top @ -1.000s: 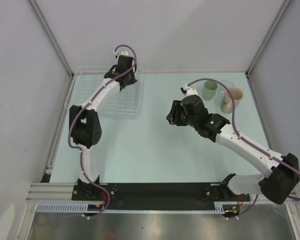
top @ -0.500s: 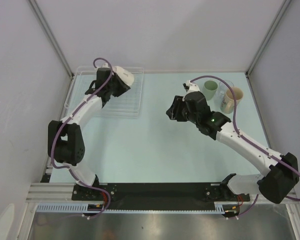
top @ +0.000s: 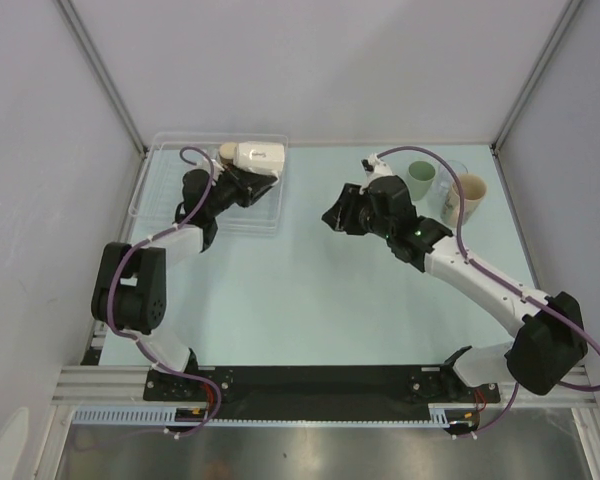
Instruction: Unload the cups from the dish rack
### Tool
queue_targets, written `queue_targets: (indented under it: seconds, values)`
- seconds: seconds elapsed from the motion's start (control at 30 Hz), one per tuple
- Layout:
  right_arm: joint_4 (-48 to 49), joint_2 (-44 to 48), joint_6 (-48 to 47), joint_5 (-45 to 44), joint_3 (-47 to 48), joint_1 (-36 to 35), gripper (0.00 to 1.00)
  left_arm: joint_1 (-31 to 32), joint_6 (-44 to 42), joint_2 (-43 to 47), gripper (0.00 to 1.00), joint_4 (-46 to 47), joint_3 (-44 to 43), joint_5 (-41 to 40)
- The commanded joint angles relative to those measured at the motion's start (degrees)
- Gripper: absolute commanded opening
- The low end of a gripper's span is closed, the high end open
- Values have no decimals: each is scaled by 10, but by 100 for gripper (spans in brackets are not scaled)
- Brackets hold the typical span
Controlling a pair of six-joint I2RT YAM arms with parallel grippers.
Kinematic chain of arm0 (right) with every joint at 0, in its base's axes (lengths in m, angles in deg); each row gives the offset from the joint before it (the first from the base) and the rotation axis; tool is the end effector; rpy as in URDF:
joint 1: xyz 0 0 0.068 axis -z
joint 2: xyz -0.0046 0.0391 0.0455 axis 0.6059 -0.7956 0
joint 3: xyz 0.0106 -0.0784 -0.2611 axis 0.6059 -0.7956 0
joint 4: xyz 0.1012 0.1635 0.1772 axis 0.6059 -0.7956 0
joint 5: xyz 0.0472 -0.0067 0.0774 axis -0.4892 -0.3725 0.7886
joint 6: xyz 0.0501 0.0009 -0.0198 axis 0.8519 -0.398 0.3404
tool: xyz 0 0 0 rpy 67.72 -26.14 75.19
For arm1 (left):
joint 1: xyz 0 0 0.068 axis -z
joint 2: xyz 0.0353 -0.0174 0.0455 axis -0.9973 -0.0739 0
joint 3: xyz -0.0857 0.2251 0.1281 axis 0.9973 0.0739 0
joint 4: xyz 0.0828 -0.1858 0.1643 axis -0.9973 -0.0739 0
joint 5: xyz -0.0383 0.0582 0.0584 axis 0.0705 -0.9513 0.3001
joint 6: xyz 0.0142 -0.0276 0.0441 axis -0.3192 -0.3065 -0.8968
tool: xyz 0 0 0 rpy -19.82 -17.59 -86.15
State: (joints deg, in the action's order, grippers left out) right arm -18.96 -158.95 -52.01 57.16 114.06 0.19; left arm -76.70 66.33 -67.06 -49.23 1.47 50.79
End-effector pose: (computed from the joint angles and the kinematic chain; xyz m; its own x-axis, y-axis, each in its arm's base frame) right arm 0.2498 0.1895 0.3221 -0.6257 0.2083 -0.7518 -0.3249 0.8065 0.4939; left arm 0.3662 -0.0769 0.2394 -0.6518 -0.6946 -0.3046 0.0882 0.3295 -0.9400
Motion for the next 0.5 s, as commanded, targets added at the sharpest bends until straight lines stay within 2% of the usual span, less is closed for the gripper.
queue_targets:
  seconds: [0.0,0.07,0.17,0.27,0.47]
  values:
    - [95,-3,35,62,2,29,45,-4,119,32,0,315,25,74]
    - [114,-4,65,96,-8,43,45,-4,159,24,0,385,43,80]
    - [206,-4,118,145,-38,73,45,-4,198,19,0,458,65,93]
    - [302,-16,178,194,-63,106,47,-4,196,28,0,463,84,106]
    - [480,-94,298,258,-56,150,63,-4,193,53,0,452,102,133]
